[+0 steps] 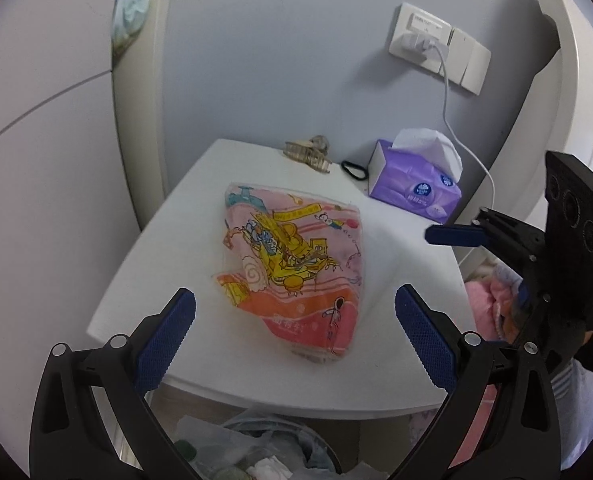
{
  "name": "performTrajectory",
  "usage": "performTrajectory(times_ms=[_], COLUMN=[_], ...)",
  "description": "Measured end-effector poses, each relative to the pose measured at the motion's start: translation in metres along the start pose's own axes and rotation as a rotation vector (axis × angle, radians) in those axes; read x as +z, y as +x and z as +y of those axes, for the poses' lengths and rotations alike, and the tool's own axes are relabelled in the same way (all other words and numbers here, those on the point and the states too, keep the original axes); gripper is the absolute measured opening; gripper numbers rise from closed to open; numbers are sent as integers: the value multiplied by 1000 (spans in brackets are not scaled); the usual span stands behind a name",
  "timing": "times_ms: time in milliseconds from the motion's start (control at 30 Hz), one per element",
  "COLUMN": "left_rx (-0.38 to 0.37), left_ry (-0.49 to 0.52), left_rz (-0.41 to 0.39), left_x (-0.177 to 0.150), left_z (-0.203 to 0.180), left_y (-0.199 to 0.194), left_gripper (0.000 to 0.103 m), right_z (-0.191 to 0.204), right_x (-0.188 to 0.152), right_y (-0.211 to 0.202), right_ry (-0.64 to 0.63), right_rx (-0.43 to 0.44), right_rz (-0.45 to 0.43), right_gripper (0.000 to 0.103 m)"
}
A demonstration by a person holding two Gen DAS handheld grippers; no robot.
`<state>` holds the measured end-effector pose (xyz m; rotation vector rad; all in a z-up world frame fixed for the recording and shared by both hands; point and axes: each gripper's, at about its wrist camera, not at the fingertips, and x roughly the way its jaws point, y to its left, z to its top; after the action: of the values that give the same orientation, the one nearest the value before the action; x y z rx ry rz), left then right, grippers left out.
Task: Collect trash
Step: 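Close the right gripper on the pink cartoon plastic bag and lift it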
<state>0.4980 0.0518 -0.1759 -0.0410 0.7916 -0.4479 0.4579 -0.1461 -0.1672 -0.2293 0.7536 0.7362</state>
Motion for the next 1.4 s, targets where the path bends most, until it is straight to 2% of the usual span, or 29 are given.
performTrajectory(times_ms=[267,600,667,733,933,1167,1400], left_rx=[-33,-81,-87,-92,-92,-78,-74], left_ry=[-17,-5,-8,-9,-10,2,12], left_rz=[34,70,74,79,98,104,108], left_x=[3,3,3,4,3,3,4], left_z=[13,22,24,27,30,28,24], left_y=[27,47,48,50,54,57,62], left_gripper=[95,70,67,64,60,50,35], right_z=[-3,-4,-3,-5,-6,-10,-13], right_x=[1,3,6,8,9,6,7], right_y=[28,44,48,52,59,56,58], right_ry=[-34,-67,-69,-58,-44,-22,-30], right_rx=[47,88,101,118,114,104,69], right_rz=[20,38,39,61,83,83,106], right_gripper=[96,95,84,77,75,60,45])
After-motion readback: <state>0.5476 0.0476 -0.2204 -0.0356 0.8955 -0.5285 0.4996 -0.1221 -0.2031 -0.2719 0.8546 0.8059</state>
